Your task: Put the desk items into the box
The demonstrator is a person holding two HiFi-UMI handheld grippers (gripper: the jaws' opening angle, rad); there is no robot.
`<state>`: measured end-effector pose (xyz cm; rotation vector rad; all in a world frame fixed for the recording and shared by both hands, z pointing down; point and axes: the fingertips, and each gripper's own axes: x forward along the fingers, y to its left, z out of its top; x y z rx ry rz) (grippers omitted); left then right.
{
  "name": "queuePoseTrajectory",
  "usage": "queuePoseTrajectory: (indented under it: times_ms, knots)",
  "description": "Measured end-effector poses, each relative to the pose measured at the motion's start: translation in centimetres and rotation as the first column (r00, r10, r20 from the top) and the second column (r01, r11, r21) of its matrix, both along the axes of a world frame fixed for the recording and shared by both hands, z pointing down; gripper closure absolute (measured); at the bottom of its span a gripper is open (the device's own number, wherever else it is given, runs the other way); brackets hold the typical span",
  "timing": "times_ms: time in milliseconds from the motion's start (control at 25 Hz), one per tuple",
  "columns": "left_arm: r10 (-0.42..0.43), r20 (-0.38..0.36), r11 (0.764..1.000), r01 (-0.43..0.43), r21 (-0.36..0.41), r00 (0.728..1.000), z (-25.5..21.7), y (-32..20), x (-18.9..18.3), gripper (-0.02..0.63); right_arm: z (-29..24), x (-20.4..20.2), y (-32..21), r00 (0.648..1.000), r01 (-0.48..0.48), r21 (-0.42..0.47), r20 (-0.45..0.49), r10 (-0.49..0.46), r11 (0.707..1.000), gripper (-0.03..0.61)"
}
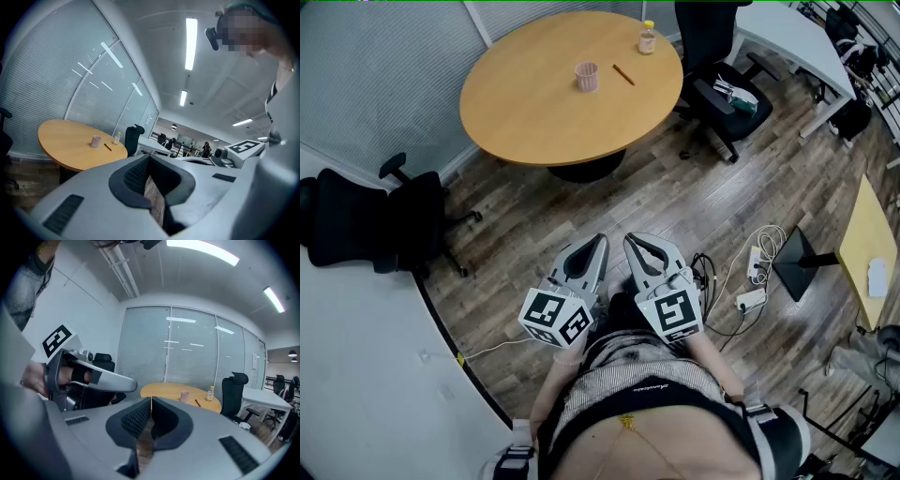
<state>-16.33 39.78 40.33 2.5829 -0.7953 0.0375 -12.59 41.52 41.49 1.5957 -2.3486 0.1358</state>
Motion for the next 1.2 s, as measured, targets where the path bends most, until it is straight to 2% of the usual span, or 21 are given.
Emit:
queuePoseTrajectory:
  times_ms: [120, 360, 680, 1200]
  knots:
    - [0.005, -0.004, 1.0, -0.005, 0.0, 1.0, -0.1, 0.4, -0.3, 0.612, -0.4, -0.4, 0.3, 1.0, 0.003, 0.013, 0.029, -0.003, 1.0, 0.552]
    - [0.014, -0.015, 1.0, -0.014, -0.004, 1.0, -0.2, 1.0, -0.6, 0.612, -0.4, -1.2, 1.1, 1.0, 0.018, 0.008, 0.019, -0.018, 1.0, 0.551]
    - [0.043, -0.021, 0.999, -0.044, -0.005, 0.999, -0.1, 1.0, 0.1, 0.612, -0.4, -0.8, 1.5, 1.0, -0.015, 0.005, 0.027, 0.015, 1.0, 0.551]
    - [0.064, 0.0, 0.998, -0.064, 0.004, 0.998, -0.4, -2.7, 3.2, 0.612, -0.6, 2.1, -2.8, 0.998, -0.027, 0.013, 0.051, 0.026, 1.0, 0.551]
